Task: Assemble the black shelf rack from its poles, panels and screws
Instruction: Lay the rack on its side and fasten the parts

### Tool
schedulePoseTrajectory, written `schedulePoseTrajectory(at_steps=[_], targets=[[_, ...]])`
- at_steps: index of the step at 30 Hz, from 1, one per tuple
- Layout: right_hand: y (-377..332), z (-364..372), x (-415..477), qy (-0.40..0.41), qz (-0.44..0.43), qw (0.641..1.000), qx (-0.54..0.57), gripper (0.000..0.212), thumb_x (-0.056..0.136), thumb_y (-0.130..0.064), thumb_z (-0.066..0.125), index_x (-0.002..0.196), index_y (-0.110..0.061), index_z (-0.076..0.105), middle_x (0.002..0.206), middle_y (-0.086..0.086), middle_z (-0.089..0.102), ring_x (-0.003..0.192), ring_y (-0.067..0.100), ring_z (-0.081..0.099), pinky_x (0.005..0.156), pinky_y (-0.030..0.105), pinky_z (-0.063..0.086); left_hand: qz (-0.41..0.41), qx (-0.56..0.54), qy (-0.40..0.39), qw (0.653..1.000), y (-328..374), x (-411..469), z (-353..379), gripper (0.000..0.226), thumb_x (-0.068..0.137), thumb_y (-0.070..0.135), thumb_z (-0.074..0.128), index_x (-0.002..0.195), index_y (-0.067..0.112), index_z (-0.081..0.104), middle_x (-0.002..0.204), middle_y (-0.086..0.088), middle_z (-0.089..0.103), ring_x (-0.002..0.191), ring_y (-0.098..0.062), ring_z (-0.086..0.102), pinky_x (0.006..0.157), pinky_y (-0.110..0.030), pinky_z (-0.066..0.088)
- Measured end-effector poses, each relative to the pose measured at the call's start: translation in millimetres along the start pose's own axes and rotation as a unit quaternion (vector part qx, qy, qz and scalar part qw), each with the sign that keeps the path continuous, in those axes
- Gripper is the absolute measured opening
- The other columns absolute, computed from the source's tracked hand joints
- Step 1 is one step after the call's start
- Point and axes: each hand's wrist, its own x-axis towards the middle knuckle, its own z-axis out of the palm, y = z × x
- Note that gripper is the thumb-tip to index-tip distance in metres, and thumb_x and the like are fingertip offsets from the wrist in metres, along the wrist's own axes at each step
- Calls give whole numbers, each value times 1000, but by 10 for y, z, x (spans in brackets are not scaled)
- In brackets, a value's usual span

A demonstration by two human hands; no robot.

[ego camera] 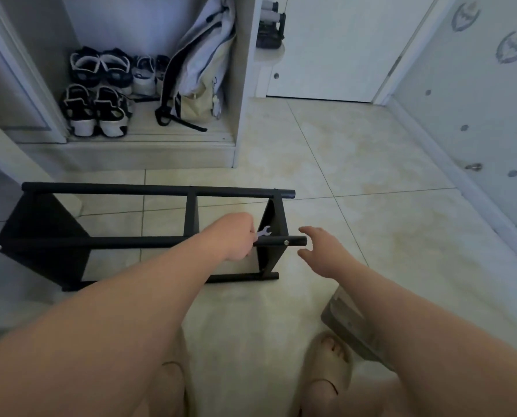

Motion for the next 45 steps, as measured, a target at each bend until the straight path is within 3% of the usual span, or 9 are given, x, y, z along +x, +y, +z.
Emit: schedulePoseTrajectory(at_steps=[4, 10, 17, 28, 31, 34, 36, 39, 45], targets=[[44, 109, 246, -53, -36, 995, -74, 61, 100, -22, 57, 156, -21, 34, 160, -3, 36, 143, 24, 37, 114, 45, 36, -34, 15, -9, 999, -178, 191, 68, 17, 104, 21, 46, 107, 8, 57, 105, -12, 65, 95, -29, 60, 77, -36, 46], [36, 224, 272, -31, -42, 995, -84, 28, 101, -21, 53, 127, -15, 60, 120, 6, 56, 111, 29, 57, 89, 37, 47, -43, 51, -61, 996, -218, 244, 180, 20, 106, 20, 44, 115, 8, 55, 110, -12, 62, 91, -26, 54, 73, -32, 40], [65, 333, -293, -82, 18, 995, -56, 20, 89, -26, 73, 107, -18, 68, 103, 4, 68, 92, 24, 61, 77, 34, 50, -38, 130, -79, 988, -83, -62, 406, 14, 102, 17, 46, 104, 11, 58, 112, -12, 63, 88, -23, 50, 77, -31, 44], [59, 671, -1200, -173, 34, 983, -51, 29, 83, -35, 81, 86, -18, 58, 83, 1, 68, 82, 25, 65, 71, 34, 51, 27, 248, -179, 952, 41, -543, 803, 22, 97, 4, 49, 116, -1, 60, 82, -9, 55, 73, -24, 52, 56, -29, 35], [48, 647, -1211, -159, 39, 982, -94, 48, 79, -50, 81, 105, -20, 55, 99, -4, 62, 91, 19, 59, 76, 34, 51, 32, 261, -185, 947, 60, -488, 797, 15, 98, 2, 48, 108, 1, 59, 71, -6, 46, 62, -20, 45, 61, -30, 37], [81, 643, -1178, -69, 24, 981, -182, 109, 62, -75, 80, 143, -18, 33, 138, 2, 42, 126, 28, 45, 94, 45, 48, 28, 247, -198, 948, 43, -383, 783, 17, 98, 4, 48, 107, 2, 62, 82, -8, 52, 72, -24, 49, 72, -32, 40], [125, 652, -1132, -57, 14, 979, -195, 141, 55, -84, 75, 159, -19, 4, 164, 3, 10, 150, 33, 18, 112, 54, 35, 26, 225, -191, 955, 15, -286, 744, 22, 96, 14, 55, 114, 7, 66, 96, -6, 58, 85, -23, 55, 80, -32, 50], [217, 677, -1031, -91, -5, 976, -198, 152, 55, -94, 63, 160, -20, -18, 168, 1, -23, 156, 29, -15, 124, 56, 12, 40, 202, -189, 960, -18, -116, 697, 23, 94, 20, 61, 113, 14, 71, 101, -1, 65, 90, -20, 62, 87, -31, 55], [366, 656, -855, -110, -84, 959, -249, 153, 52, -105, 35, 157, -10, -25, 162, 9, -36, 151, 27, -31, 124, 51, -12, 88, 217, -253, 939, 81, 255, 708, 19, 94, 12, 60, 99, 4, 76, 80, -5, 60, 72, -22, 48, 64, -26, 40]])
